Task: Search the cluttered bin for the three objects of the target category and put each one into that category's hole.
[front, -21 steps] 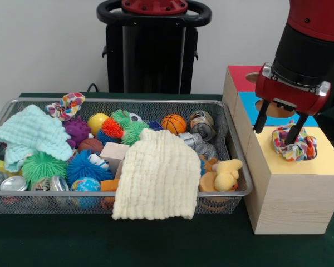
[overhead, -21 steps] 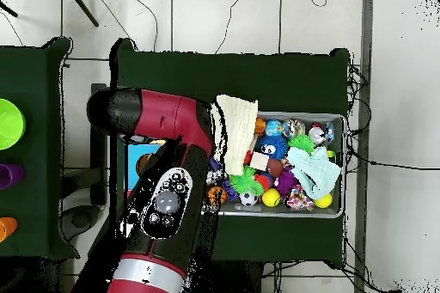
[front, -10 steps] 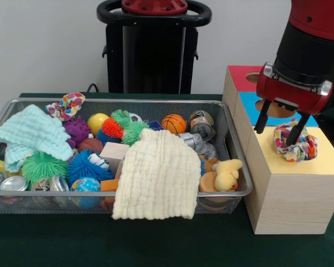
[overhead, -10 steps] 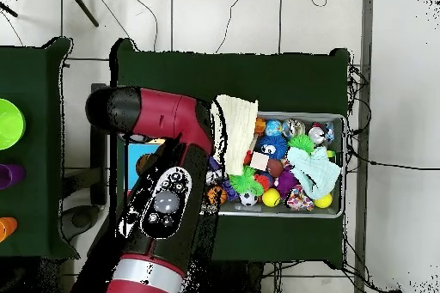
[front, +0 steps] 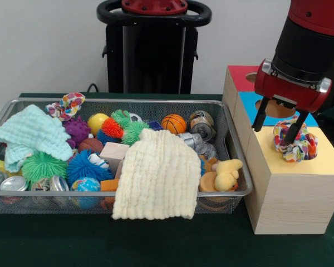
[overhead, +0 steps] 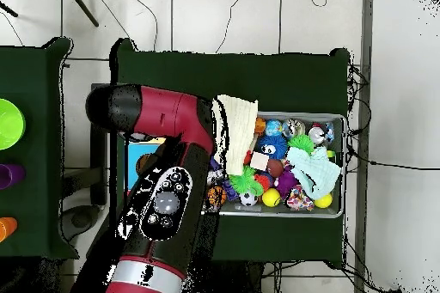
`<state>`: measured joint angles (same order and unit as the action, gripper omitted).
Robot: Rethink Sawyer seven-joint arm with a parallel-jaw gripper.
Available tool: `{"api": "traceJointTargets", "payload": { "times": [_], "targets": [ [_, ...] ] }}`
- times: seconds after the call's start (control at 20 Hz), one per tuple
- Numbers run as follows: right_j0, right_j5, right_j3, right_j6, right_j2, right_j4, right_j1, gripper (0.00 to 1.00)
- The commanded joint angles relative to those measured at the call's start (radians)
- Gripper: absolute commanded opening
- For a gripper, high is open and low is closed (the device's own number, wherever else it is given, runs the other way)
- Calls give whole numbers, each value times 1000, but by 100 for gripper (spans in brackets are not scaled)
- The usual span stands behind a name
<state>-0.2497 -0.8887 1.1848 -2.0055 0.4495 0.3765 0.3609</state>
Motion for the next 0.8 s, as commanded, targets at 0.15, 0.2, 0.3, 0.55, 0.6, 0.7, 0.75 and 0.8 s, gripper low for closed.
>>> {"api": "traceJointTargets", "payload": {
  "times": [0.15,0.2,0.3,0.55,0.6,0.7,0.75,0.8],
  "targets": [
    [24,-144,-6,-200,-47,-8,16,100],
    [24,-146,-5,-200,-47,-8,18,100],
    [26,-153,-9,-201,-47,-7,18,100],
    [27,-164,-15,-202,-47,-7,18,100],
    [26,-167,-17,-204,-47,-7,18,100],
    [26,-175,-23,-208,-45,-6,17,100],
    [25,-180,-26,-210,-44,-7,17,100],
    [25,-187,-33,-212,-42,-7,16,100]
  ]
}}
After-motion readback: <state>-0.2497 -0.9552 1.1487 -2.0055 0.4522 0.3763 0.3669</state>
